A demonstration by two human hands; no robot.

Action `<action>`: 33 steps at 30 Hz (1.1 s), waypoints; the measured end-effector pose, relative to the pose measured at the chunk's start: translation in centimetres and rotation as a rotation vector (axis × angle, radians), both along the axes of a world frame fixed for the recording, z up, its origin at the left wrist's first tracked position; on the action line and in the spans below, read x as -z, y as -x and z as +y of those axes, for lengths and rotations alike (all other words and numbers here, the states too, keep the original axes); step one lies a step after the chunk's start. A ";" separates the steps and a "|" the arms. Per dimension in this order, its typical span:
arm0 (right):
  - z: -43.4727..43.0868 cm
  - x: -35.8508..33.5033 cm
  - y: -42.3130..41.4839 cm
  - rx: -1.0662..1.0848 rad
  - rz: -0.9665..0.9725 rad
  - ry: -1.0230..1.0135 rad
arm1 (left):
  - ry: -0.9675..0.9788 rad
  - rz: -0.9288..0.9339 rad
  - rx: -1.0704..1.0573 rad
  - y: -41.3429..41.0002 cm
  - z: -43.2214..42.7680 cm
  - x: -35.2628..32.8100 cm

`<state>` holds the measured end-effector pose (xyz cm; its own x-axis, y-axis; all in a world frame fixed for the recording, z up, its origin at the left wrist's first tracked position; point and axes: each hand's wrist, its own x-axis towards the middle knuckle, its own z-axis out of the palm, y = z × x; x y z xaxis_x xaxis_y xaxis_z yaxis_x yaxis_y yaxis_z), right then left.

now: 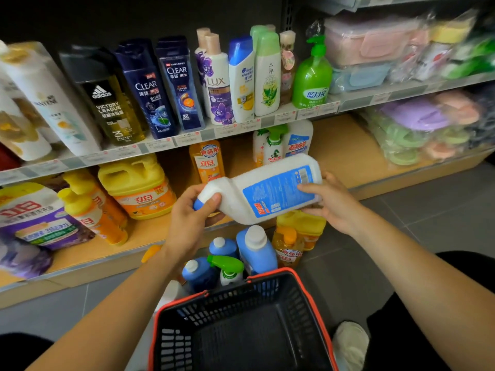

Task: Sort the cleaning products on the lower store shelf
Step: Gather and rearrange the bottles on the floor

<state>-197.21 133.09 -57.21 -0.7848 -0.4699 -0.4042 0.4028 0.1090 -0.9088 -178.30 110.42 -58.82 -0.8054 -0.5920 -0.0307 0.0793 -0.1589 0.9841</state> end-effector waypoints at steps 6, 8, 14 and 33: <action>-0.5 0.2 -0.8 -0.191 0.738 -0.430 | 0.435 -0.032 0.120 1.2 0.4 -1.6; -1.2 -0.8 -1.3 -0.426 0.951 -0.394 | 0.562 -0.029 0.187 1.7 1.4 -1.7; -1.5 -0.8 -2.6 -0.704 0.778 -0.301 | 0.630 -0.005 0.353 3.4 4.2 -1.2; 7.2 11.2 -2.5 -0.421 0.574 -0.797 | 0.841 -0.458 0.588 5.0 2.4 12.3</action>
<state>-194.71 140.28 -68.39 -0.7912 -0.5109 -0.3361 -0.2711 0.7857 -0.5560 -183.35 112.78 -71.08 -0.9816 -0.0958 -0.1653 -0.1861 0.6756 0.7134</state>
